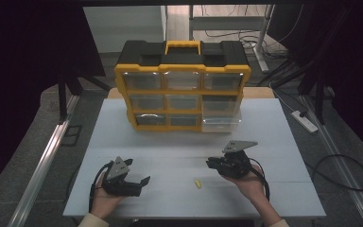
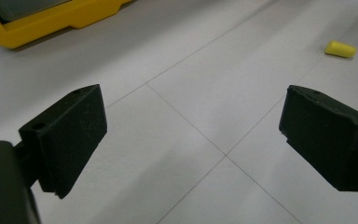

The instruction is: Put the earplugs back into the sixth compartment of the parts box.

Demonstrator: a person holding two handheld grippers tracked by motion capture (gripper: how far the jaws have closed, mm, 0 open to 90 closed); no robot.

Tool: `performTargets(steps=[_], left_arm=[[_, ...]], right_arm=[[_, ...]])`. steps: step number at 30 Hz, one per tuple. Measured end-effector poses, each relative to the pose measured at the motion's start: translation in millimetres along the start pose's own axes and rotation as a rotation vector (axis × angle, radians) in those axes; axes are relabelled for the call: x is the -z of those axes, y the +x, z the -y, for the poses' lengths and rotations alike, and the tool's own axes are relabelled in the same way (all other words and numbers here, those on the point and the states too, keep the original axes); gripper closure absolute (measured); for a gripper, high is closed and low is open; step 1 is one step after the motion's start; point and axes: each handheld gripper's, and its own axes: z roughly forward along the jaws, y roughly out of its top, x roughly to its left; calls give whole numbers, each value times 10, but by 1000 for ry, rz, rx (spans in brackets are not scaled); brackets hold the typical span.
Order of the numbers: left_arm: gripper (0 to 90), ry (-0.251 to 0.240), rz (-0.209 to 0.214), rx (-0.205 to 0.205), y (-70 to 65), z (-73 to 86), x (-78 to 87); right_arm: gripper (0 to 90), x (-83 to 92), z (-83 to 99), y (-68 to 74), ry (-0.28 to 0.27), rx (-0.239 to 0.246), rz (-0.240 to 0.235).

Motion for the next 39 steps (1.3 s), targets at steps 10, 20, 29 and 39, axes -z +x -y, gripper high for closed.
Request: performTargets(steps=[10, 20, 29, 39], left_arm=[[73, -2, -2, 2, 2, 0, -2], [73, -1, -2, 1, 1, 0, -4], [73, -3, -3, 2, 1, 0, -4], [73, -4, -5, 3, 1, -1, -7]], right_arm=[[796, 150, -40, -22, -96, -10, 23], [796, 274, -81, -28, -172, -8, 26], [796, 403, -134, 5, -257, 16, 42], [796, 500, -241, 47, -302, 34, 46]])
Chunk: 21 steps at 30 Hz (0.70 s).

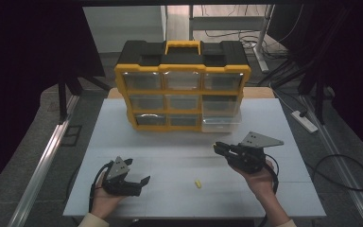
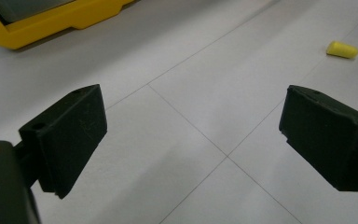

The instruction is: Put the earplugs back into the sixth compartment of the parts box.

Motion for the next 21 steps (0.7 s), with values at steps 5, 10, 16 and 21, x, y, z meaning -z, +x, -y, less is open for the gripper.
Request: performTargets(steps=[5, 10, 16, 21], left_arm=[[73, 0, -2, -1, 2, -1, 5], [72, -4, -4, 1, 5, 1, 11], [72, -6, -4, 1, 4, 2, 21], [73, -8, -6, 4, 11, 5, 30]], right_arm=[[796, 30, -82, 1, -22, 10, 3], [796, 22, -153, 2, -32, 22, 9], [796, 31, -228, -33, -46, 18, 30], [797, 59, -335, -75, -75, 14, 45]])
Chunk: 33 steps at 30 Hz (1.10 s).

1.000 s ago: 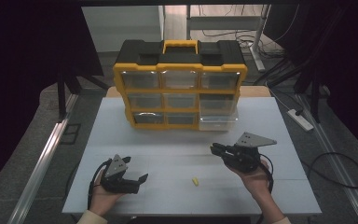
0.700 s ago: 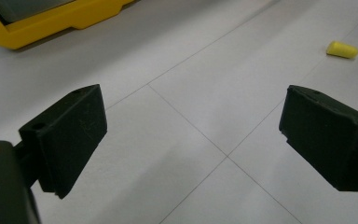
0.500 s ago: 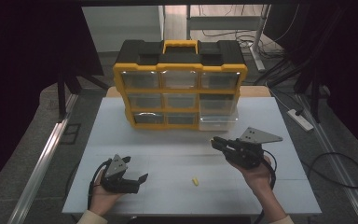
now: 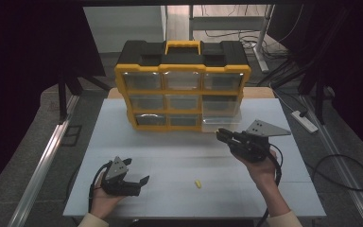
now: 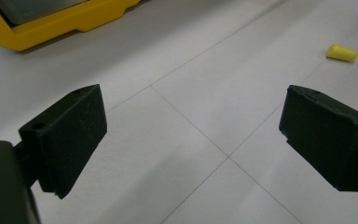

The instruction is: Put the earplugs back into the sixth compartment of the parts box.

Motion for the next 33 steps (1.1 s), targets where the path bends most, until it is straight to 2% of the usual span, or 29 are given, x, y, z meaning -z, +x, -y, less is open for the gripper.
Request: performTargets(steps=[6, 13, 17, 18, 22, 30, 31, 33], left_arm=[[72, 0, 1, 0, -1, 2, 0], [72, 1, 0, -1, -3, 1, -2], [72, -1, 0, 1, -3, 2, -5], [73, 1, -1, 0, -1, 3, -4], [73, 2, 0, -1, 1, 3, -7], [72, 1, -3, 2, 2, 4, -6], [72, 1, -3, 2, 2, 4, -5], [73, -8, -7, -3, -7, 3, 3]], right_arm=[[796, -13, -168, -68, -23, 15, 12], [796, -62, -304, -166, -21, 25, 41], [795, -130, -370, -270, -10, 21, 68], [795, -178, -403, -346, -9, 7, 87], [795, -249, -438, -437, 6, -7, 111], [790, -374, -430, -543, 40, -5, 144], [781, -392, -423, -552, 47, -3, 149], [604, -426, -409, -557, 63, 7, 162]])
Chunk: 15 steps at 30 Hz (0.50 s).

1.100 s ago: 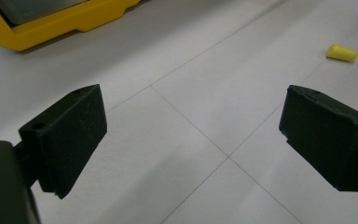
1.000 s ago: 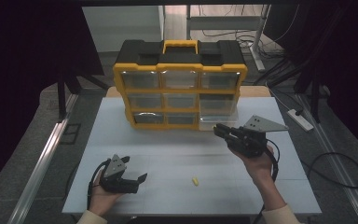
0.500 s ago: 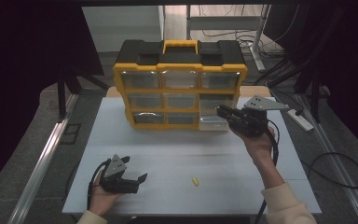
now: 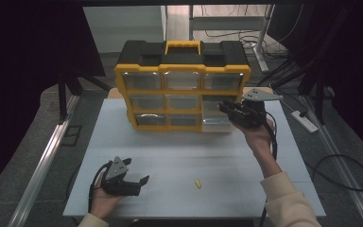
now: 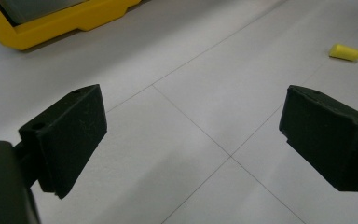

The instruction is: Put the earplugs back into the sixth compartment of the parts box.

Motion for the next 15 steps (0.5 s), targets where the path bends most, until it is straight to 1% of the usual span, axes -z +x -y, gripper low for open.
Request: performTargets(steps=[1, 2, 3, 4, 5, 7, 8, 9, 12, 15], left_arm=[[74, 0, 0, 0, 0, 0, 0], [74, -7, 0, -2, -3, -4, 8], [74, -7, 0, -2, -3, -4, 8], [74, -7, -2, -4, -1, -4, 7], [74, -4, -3, -4, -1, -4, 4], [73, -4, -5, -6, -5, -6, 3], [73, -5, -5, -6, -8, -7, 5], [73, -6, -6, -8, -7, -8, 5], [73, -6, -5, -6, -8, -7, 2], [73, -5, -4, -7, -9, -7, -1]], right_arm=[[516, 0, 0, 7, -2, 5, 8], [467, 8, -1, 21, -5, 12, 19], [467, 8, -1, 21, -5, 12, 19], [423, 34, -1, 43, -13, 22, 37], [376, 60, -1, 59, -21, 27, 43], [299, 115, 2, 100, -29, 31, 42], [277, 139, 11, 121, -30, 36, 35], [259, 182, 34, 159, -29, 48, 14], [248, 259, 100, 233, -46, 60, -25], [247, 306, 134, 276, -56, 62, -36]])
